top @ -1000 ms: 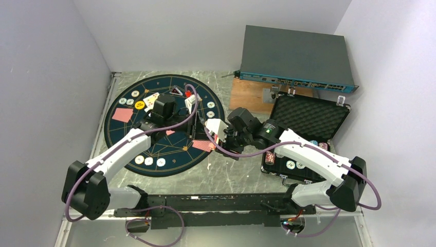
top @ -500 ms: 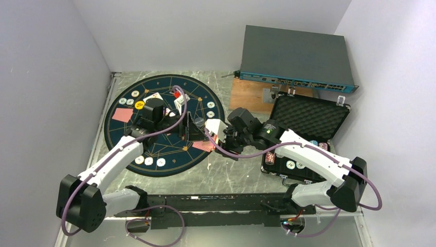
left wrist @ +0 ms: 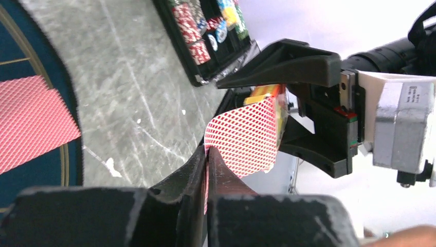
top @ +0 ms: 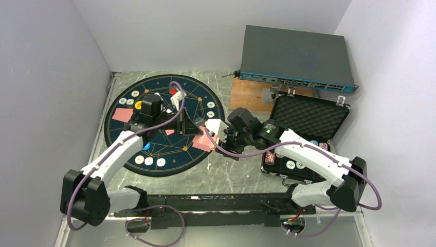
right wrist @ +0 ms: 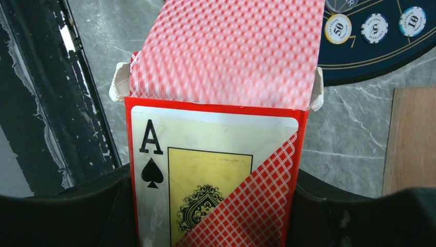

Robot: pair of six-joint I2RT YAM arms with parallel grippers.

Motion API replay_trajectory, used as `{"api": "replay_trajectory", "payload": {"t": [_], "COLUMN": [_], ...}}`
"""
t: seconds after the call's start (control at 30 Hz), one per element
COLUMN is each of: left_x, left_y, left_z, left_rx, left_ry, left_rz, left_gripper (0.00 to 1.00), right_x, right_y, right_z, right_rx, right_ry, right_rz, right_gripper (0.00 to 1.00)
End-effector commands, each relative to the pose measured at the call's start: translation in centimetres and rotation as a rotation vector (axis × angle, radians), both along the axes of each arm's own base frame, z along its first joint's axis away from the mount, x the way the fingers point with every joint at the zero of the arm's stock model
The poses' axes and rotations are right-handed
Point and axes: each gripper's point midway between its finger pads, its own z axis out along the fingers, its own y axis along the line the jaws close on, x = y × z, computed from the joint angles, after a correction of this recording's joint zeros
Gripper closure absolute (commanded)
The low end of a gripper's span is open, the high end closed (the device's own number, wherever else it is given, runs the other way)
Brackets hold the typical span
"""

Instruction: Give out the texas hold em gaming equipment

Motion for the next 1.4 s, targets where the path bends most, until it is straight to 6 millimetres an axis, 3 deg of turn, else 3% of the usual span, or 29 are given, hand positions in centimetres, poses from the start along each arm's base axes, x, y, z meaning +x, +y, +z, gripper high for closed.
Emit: {"api": "replay_trajectory", "payload": {"t": [0.0, 0.13, 0.33, 0.47, 0.77, 0.9, 0.97, 1.1, 1.13, 1.2, 1.27, 1.37], "left_x": [1.3, 3.0, 5.8, 7.8, 11.0, 10.5, 10.0, 9.3, 9.0, 8.9, 9.1, 8.2], "left_y": [3.6, 8.1, 13.5, 15.0, 16.6, 16.6, 16.7, 17.4, 17.6, 18.0, 18.1, 15.8], "left_z": [-0.6, -2.6, -9.8, -12.9, -16.7, -17.7, -18.0, -17.1, -16.5, -14.5, -11.3, -5.9], "left_rx": [0.022, 0.064, 0.14, 0.178, 0.244, 0.285, 0.32, 0.376, 0.386, 0.375, 0.342, 0.239], "left_ry": [0.009, 0.059, 0.245, 0.29, 0.312, 0.36, 0.376, 0.375, 0.371, 0.313, 0.202, 0.016], "left_rz": [0.146, 0.316, 0.569, 0.673, 0.769, 0.742, 0.734, 0.725, 0.723, 0.719, 0.69, 0.536], "left_gripper": [1.0, 1.0, 1.0, 0.98, 0.95, 0.81, 0.59, 0.13, 0.07, 0.01, 0.0, 0.0], "right_x": [0.5, 0.4, 0.5, 0.4, 0.4, 0.5, 0.6, 0.8, 0.9, 1.0, 1.3, 1.6], "right_y": [1.2, 1.1, 1.0, 0.7, 0.7, 0.9, 1.0, 1.4, 1.5, 1.8, 2.2, 3.2], "right_z": [3.7, 3.6, 3.5, 3.4, 3.0, 2.9, 3.0, 3.5, 3.6, 4.0, 4.5, 5.4], "right_rx": [0.119, 0.122, 0.123, 0.113, 0.102, 0.102, 0.11, 0.138, 0.148, 0.171, 0.202, 0.258], "right_ry": [-0.081, -0.08, -0.087, -0.084, -0.074, -0.075, -0.078, -0.094, -0.099, -0.111, -0.13, -0.153], "right_rz": [0.013, 0.005, -0.003, -0.003, 0.001, 0.006, 0.006, 0.002, 0.001, 0.001, 0.002, 0.006], "right_gripper": [1.0, 1.0, 1.0, 1.0, 1.0, 1.0, 1.0, 1.0, 1.0, 1.0, 1.0, 1.0]}}
